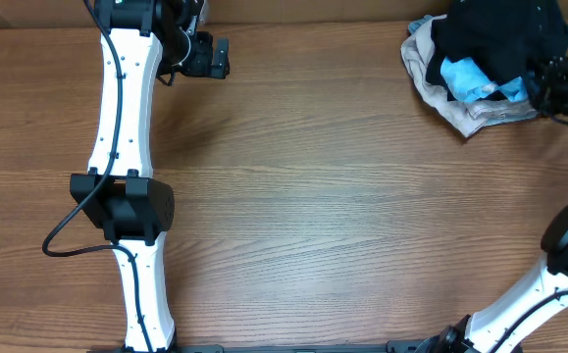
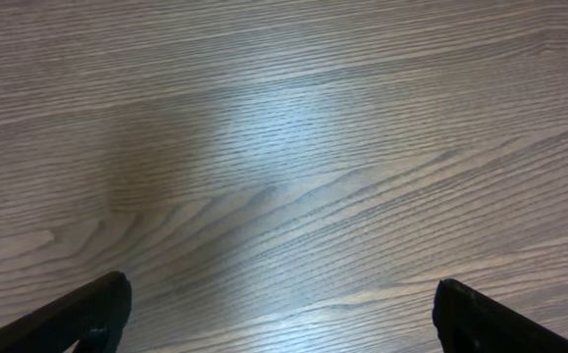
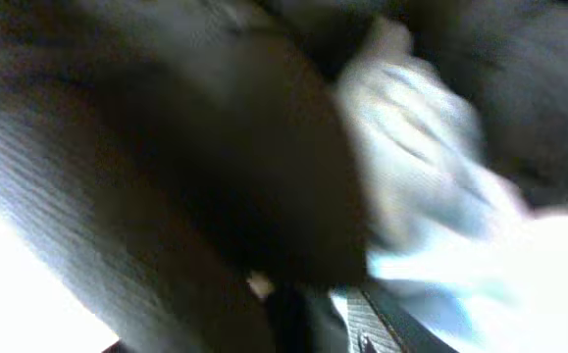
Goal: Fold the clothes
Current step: 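Release the shirt on the pile and hold the right gripper there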
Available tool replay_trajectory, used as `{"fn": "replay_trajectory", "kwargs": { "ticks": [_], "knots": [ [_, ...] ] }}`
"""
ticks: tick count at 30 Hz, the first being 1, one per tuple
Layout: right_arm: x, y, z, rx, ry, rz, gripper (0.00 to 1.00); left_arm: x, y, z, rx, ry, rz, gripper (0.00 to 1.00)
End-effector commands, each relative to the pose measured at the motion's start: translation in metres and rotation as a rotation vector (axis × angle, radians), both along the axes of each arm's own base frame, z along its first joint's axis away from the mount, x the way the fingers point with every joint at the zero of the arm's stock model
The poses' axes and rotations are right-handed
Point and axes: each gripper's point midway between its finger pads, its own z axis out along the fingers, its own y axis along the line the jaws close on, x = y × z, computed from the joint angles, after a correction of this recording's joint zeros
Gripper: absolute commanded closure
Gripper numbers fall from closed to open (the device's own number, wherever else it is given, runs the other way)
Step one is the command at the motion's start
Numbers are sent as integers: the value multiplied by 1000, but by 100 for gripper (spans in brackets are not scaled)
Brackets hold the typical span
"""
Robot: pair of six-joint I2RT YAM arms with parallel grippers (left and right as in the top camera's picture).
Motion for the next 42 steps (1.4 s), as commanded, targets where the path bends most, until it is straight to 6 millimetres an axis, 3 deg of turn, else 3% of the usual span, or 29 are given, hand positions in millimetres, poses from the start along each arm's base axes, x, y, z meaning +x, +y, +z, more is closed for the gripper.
{"fn": "replay_trajectory", "kwargs": {
  "ticks": [1, 3, 7, 12, 14, 21, 24, 27, 30, 33, 37, 42],
  "knots": [
    [-13, 6, 61, -237, -102, 71, 50, 4, -1, -9, 12, 5, -19, 0],
    [-23, 8, 73, -297, -97, 79, 45, 5, -1, -16, 13, 19, -19, 0],
    [-40, 13, 101, -404, -110, 95, 25, 7, -2, -34, 15, 55, -19, 0],
    [-42, 21, 129, -545, -169, 114, 13, 13, -2, -50, 18, 68, -20, 0],
    [-35, 26, 140, -657, -214, 130, 0, 17, -2, -53, 17, 60, -19, 0],
    [11, 35, 164, -1172, -191, -15, 0, 24, -3, -53, 15, 36, -19, 0],
    [27, 44, 175, -1318, -207, -62, 0, 24, -3, -50, 10, 30, -17, 0],
    [39, 46, 177, -1383, -239, -77, 0, 22, -3, -32, 1, 6, -1, 0],
    [50, 41, 163, -1382, -232, -77, 0, 19, -3, 0, -4, -55, 1, 0],
    [62, 33, 131, -1369, -175, -44, 0, 12, -3, 38, -11, -133, 0, 0],
    [73, 30, 66, -1336, -69, 38, 0, -1, -2, 81, -18, -217, -1, 0],
    [70, 31, -17, -1269, 86, 149, 0, -15, -1, 116, -23, -283, 0, 0]
  ]
}}
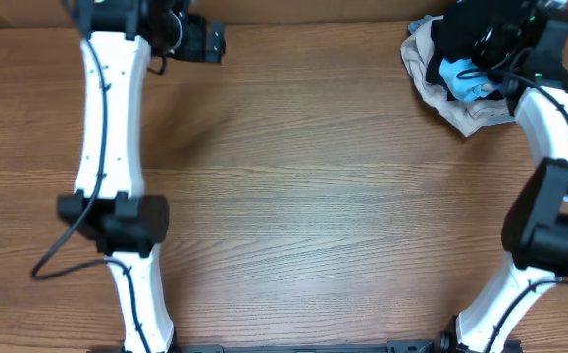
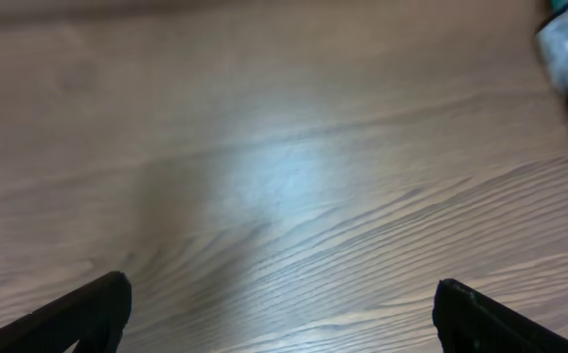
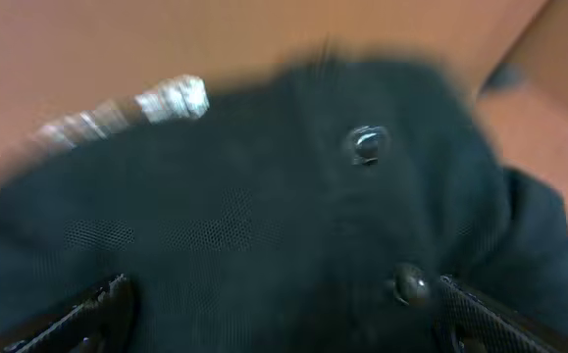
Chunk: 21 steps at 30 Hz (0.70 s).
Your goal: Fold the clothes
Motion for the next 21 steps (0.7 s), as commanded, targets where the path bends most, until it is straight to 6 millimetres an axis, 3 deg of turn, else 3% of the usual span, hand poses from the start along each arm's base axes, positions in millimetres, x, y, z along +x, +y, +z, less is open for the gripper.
{"fn": "replay_trajectory", "kwargs": {
  "ticks": [1, 5, 7, 10, 12, 15, 16, 19, 20, 21],
  "knots": [
    [-3, 2, -50, 30, 116, -3, 0, -14, 0, 46, -6, -100, 0, 0],
    [-10, 7, -69, 66, 179, 3, 0, -20, 3, 59, 5, -130, 11, 0],
    [-11, 8, -59, 82, 176, 1, 0, -20, 8, 61, 28, -137, 28, 0],
    [-11, 9, -15, 86, 163, 4, 0, -20, 11, 62, 41, -141, 38, 0],
    [-14, 8, 32, 81, 143, 2, 0, -21, 13, 68, 49, -158, 45, 0],
    [-35, 12, 141, 61, 63, 1, 0, -31, 26, 96, 96, -233, 91, 0],
    [-49, 15, 178, 52, 28, 2, 0, -35, 31, 106, 112, -256, 108, 0],
    [-90, 28, 261, 29, -69, 9, 0, -46, 45, 125, 163, -303, 159, 0],
    [-110, 35, 292, 18, -113, 13, 0, -50, 48, 131, 172, -316, 170, 0],
    [-146, 44, 341, -4, -199, 17, 0, -53, 48, 136, 169, -327, 170, 1]
  ]
}}
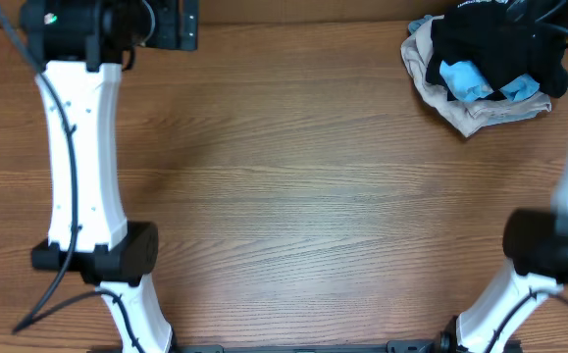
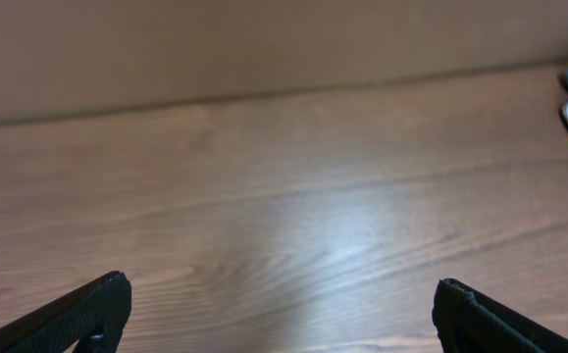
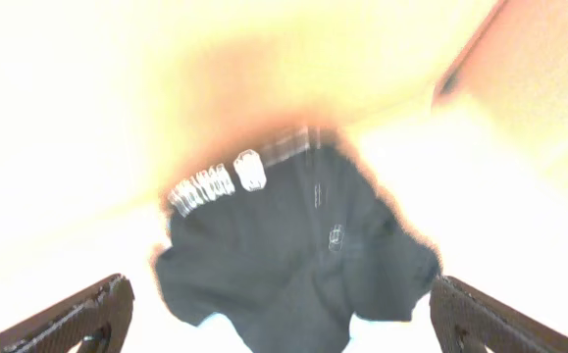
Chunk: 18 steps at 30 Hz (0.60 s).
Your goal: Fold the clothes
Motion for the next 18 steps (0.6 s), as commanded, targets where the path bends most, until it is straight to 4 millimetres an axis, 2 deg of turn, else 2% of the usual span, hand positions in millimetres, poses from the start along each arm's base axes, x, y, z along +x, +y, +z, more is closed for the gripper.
{"fn": "replay_trajectory", "kwargs": {
  "ticks": [1, 5, 8, 14, 18],
  "knots": [
    [-100, 29, 183, -79, -360, 10, 0, -24, 14, 47, 41, -114, 56, 0],
    [-170, 46, 246, -117, -511, 10, 0, -22, 14, 43, 42, -103, 55, 0],
    [-213, 57, 281, -145, -619, 11, 0, -24, 14, 39, 44, -88, 55, 0],
    [-277, 73, 315, -175, -741, 12, 0, -24, 14, 39, 44, -87, 55, 0],
    [-299, 78, 324, -187, -780, 9, 0, -24, 14, 39, 44, -87, 55, 0]
  ]
}}
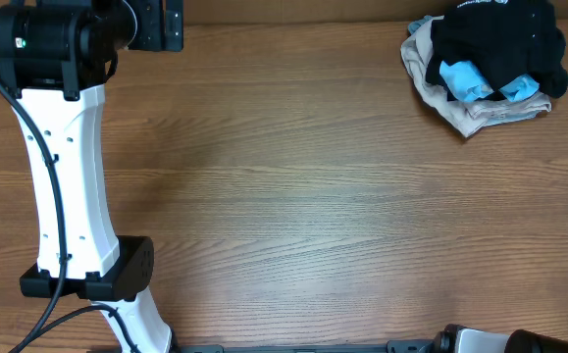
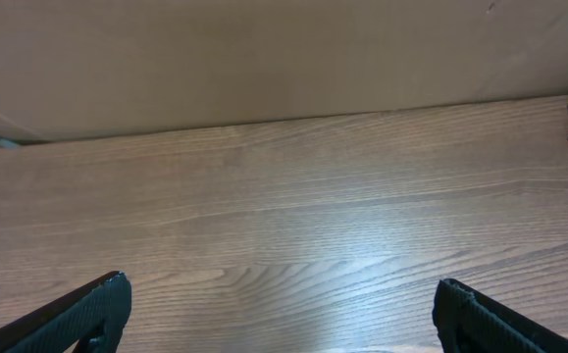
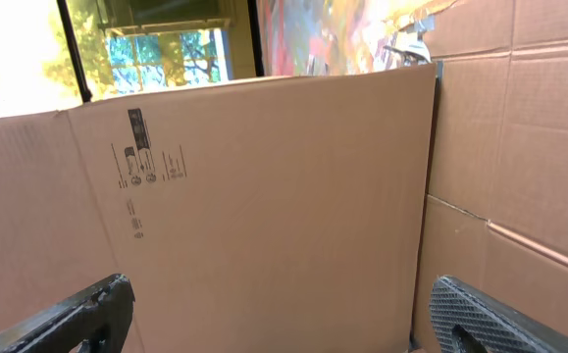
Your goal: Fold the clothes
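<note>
A heap of clothes (image 1: 485, 64) lies at the table's far right corner: a black garment (image 1: 499, 39) on top, a light blue piece (image 1: 465, 78) and a beige one (image 1: 440, 93) under it. Its edge shows at the right rim of the left wrist view as cloth. My left gripper (image 2: 279, 314) is open and raised over bare wood at the far left, with nothing between its fingers. My right gripper (image 3: 279, 314) is open too, lifted high and facing a cardboard wall; the overhead view does not show it.
Cardboard walls (image 3: 264, 196) stand behind the table's far edge (image 2: 264, 126). The left arm (image 1: 63, 157) runs up the left side of the wooden table (image 1: 303, 196). A window (image 3: 156, 44) shows above the cardboard.
My right gripper has risen from looking down at the black garment to facing the cardboard wall, and left the overhead view. My left gripper has tilted up further toward the far edge.
At first my right gripper was pressed into the clothes heap and the left hung open over bare wood. Then the right stood just above the black garment, then higher. Now both are raised and open, and the heap lies where it was.
</note>
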Available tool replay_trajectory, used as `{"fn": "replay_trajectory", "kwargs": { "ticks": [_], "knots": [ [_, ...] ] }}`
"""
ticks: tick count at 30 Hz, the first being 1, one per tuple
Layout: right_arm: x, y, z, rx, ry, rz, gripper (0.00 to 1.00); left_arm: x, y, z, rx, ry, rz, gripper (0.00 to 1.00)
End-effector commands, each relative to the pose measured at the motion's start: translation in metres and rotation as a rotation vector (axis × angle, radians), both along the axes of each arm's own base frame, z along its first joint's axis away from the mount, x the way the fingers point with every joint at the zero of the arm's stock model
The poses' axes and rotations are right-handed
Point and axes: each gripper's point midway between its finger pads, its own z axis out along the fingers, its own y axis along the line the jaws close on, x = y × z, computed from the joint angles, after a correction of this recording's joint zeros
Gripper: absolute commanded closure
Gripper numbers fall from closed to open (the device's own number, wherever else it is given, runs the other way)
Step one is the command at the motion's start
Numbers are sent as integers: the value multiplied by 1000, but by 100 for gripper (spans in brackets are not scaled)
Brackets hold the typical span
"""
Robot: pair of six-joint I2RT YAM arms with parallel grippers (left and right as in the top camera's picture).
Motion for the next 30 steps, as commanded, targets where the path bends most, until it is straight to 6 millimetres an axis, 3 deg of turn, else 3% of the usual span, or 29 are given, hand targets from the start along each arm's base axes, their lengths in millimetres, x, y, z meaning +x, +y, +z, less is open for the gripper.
{"fn": "replay_trajectory", "kwargs": {
  "ticks": [1, 7, 16, 23, 30],
  "knots": [
    [3, 0, -4, 11, 16, 3, 0, 1, 1, 0, 7, -1, 9, 0],
    [-10, 3, -16, 21, 58, 3, 0, 1, 1, 0, 7, -1, 9, 0],
    [-24, 20, -75, 62, 277, 66, 0, 1, 1, 0, 7, -1, 9, 0],
    [-12, 31, -108, 78, 359, 132, 0, 1, 1, 0, 7, -1, 9, 0],
    [6, 33, -142, 169, 303, 150, 0, 1, 1, 0, 7, -1, 9, 0]
  ]
}}
